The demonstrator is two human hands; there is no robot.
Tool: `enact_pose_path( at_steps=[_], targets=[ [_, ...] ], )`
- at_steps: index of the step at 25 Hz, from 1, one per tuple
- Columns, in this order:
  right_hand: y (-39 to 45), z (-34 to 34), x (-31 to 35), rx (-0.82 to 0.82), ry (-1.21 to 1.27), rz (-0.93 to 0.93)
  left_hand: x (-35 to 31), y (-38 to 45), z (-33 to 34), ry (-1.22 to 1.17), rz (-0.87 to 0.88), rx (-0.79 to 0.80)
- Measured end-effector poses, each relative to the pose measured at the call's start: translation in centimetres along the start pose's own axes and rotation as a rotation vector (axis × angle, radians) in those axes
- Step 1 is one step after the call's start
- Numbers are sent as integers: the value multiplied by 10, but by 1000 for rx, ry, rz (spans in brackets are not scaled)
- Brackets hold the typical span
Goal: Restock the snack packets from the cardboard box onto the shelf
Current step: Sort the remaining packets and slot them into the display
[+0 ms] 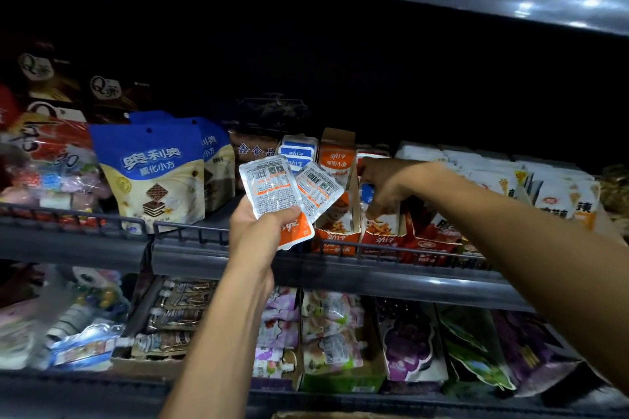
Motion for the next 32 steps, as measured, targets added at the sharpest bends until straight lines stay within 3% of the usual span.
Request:
enact_pose_path(
  at_steps=[4,6,16,19,22,27,30,32],
  targets=[
    [-3,7,1,-8,59,-25,1,0,-1,3,2,1],
    [-43,1,12,-69,103,-48,1,-1,-1,10,0,3],
    [-102,-42,-3,-571,48,-107,-3,-5,-1,1,14,-17],
    [-130,-70,-25,-765,183,-92,-5,-4,-6,-25,41,-70],
    [-139,-76,-40,-810,363,-99,-6,-5,-11,-75,62,-140],
    [-140,-83,-6,-877,978,-409,-12,-8,-39,-243,127,-391],
    [-131,-85,45,-851,885,-438,-14,-13,-54,-272,136,-473],
    [-114,-75,84,-690,702,-456,-15,-15,-56,-259,131,-452]
  ],
)
Point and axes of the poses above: each hand's wrist, its own y-axis towards the middle knuckle, its own z-axis out of the palm, x = y × z, the point moved 6 cm from there along y, towards the middle knuckle, and after that the axes turned 12 degrees about x, right-handed, at the moved point
